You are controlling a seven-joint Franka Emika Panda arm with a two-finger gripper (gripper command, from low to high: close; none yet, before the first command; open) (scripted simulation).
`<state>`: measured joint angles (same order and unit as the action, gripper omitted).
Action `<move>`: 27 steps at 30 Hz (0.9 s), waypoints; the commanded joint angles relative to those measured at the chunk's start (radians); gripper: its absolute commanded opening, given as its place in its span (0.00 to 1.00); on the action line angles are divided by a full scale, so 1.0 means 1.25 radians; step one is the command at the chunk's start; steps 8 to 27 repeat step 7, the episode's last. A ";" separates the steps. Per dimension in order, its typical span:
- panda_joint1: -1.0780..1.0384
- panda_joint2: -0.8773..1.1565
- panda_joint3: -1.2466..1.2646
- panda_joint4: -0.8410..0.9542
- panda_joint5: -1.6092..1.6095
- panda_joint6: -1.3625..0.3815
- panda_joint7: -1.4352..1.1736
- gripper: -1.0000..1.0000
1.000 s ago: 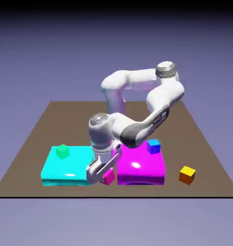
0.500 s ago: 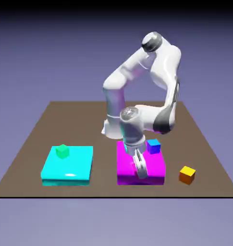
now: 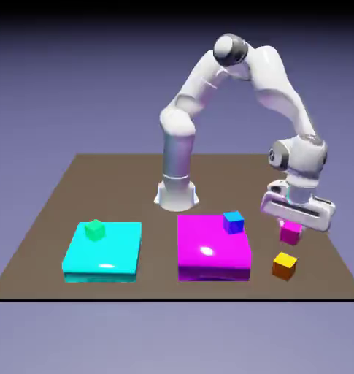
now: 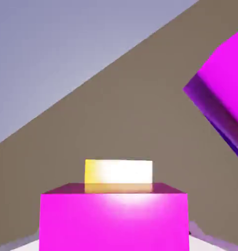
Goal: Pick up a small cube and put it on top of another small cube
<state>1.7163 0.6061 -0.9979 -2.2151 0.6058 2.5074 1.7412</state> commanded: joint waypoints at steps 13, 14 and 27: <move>-0.059 0.045 0.069 0.011 0.053 0.038 -0.033 1.00; -0.059 0.045 0.069 0.011 0.053 0.038 -0.033 1.00; -0.059 0.045 0.069 0.011 0.053 0.038 -0.033 1.00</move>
